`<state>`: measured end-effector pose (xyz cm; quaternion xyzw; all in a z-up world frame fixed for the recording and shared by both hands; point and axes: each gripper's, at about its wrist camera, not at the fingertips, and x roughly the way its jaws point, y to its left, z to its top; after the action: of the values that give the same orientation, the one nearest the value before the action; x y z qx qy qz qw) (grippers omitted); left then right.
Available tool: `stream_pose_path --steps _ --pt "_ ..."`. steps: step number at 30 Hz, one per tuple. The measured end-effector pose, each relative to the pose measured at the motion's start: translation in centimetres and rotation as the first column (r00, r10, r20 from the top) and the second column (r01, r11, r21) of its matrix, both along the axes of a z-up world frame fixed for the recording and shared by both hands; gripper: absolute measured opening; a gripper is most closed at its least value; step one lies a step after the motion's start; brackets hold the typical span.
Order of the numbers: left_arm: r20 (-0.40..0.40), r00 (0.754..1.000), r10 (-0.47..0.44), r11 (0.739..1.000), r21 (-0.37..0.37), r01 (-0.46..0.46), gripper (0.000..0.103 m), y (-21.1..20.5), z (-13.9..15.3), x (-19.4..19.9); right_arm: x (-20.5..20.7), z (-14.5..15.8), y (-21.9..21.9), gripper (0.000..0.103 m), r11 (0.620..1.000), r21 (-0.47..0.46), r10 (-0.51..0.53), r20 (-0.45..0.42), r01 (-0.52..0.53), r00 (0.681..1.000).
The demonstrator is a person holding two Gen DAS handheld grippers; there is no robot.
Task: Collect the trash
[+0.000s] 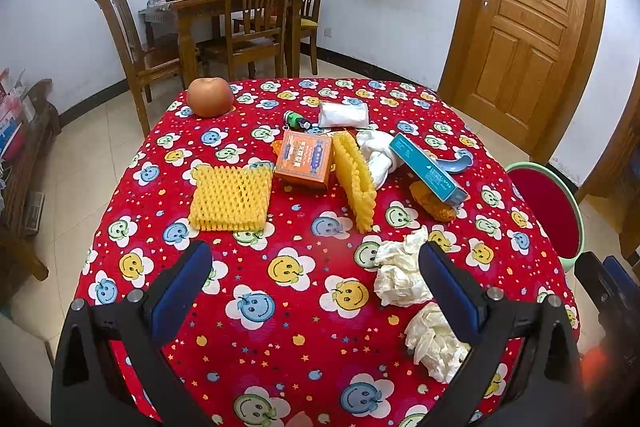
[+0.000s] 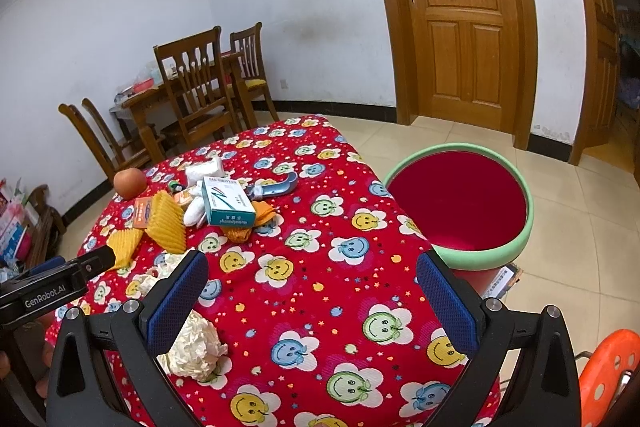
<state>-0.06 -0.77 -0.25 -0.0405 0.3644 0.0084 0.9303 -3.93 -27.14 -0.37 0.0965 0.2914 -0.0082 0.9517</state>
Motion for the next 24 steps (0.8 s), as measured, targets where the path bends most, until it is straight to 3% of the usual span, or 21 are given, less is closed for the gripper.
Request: stream_pose_path --steps 9,24 --pt "-0.016 1.0 0.002 1.0 0.005 -0.002 0.101 0.1 -0.9 0.2 1.1 -0.6 -0.1 0.103 1.0 0.003 0.001 -0.026 -0.001 1.0" --pt "-0.059 0.997 0.046 0.999 0.015 -0.045 0.101 2.1 -1.2 4.5 6.2 -1.2 0.8 0.103 0.998 -0.005 0.068 -0.089 -0.069 0.994"
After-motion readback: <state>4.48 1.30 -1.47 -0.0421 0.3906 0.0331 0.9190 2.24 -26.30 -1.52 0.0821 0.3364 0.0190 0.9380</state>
